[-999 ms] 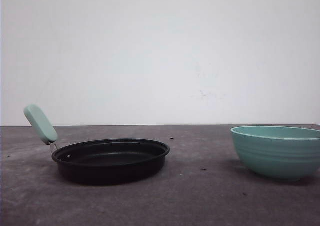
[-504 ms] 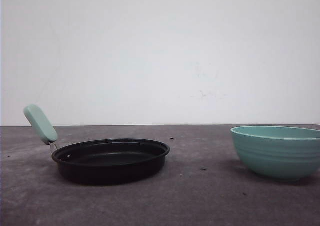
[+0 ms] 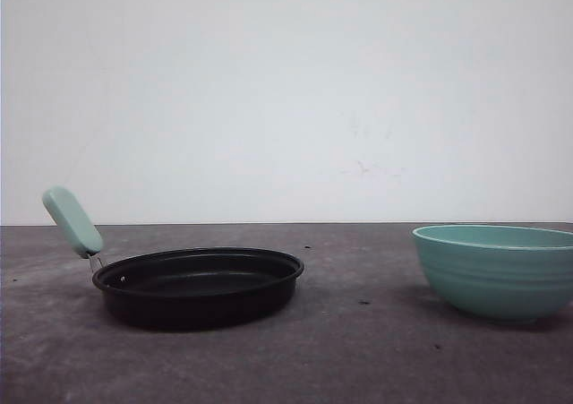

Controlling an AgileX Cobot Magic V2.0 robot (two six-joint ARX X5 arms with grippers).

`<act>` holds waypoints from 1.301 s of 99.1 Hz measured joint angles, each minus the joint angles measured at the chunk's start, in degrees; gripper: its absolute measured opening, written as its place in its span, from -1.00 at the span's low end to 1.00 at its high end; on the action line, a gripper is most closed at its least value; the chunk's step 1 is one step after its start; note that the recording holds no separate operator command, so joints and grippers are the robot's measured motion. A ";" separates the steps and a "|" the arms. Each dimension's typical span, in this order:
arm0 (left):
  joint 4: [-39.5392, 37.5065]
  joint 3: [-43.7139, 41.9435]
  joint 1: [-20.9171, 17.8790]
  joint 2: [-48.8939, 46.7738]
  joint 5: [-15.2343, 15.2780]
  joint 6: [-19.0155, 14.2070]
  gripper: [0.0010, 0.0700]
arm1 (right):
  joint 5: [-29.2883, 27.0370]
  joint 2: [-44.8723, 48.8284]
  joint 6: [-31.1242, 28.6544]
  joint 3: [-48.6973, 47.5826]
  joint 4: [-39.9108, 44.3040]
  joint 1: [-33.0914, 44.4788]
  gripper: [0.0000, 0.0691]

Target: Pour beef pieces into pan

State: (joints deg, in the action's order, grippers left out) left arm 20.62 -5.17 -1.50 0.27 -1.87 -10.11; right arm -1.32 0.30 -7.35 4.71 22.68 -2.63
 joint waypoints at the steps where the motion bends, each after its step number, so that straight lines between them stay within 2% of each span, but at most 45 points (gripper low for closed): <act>1: 0.00 0.00 0.00 0.00 0.00 -0.04 -0.99 | 0.00 0.00 0.00 0.00 0.02 0.00 -0.98; 10: 0.00 0.00 0.00 0.00 0.00 -1.79 -0.99 | 0.00 0.00 -0.24 0.00 0.02 0.00 -0.98; 30: 0.00 0.00 0.00 0.00 0.00 -8.90 -0.99 | 0.00 0.00 -2.16 0.00 -0.79 0.00 -0.98; 45: 0.00 0.00 0.00 0.00 -0.02 -11.85 -0.99 | 0.02 0.00 -4.57 -0.02 -4.94 0.00 -0.98; 52: 0.00 0.00 0.00 0.00 -0.55 -12.48 -0.99 | 0.04 0.00 -5.62 -0.02 -7.21 0.00 -0.98; 63: -0.11 0.00 0.00 0.00 -2.99 -13.09 -0.99 | 0.63 0.00 -7.82 -0.02 -10.49 0.00 -0.98; 74: -0.11 0.00 0.00 0.00 -4.72 -13.79 -0.99 | 1.29 0.00 -9.35 -0.02 -10.75 0.00 -0.98; 89: 0.42 -0.15 0.02 0.02 -8.68 -15.08 -0.99 | 3.19 0.00 -10.01 -0.02 -12.00 0.00 -0.98; 101: 3.65 -1.60 0.02 0.33 -9.84 -15.52 -0.99 | 4.79 0.02 -10.16 1.84 -12.55 -0.09 -0.98; 117: 1.60 -9.70 0.48 4.55 -11.47 -16.57 -0.99 | 5.73 0.42 -10.27 8.57 -13.31 -0.09 -0.98; 129: 0.98 -17.79 0.98 10.45 -10.23 -15.91 -0.99 | 8.57 3.85 -10.27 12.68 -13.40 -0.09 -0.98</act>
State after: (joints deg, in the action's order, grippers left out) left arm 21.61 -22.96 -0.51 10.72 -12.10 -26.02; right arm 7.25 4.14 -17.63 17.39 9.28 -2.72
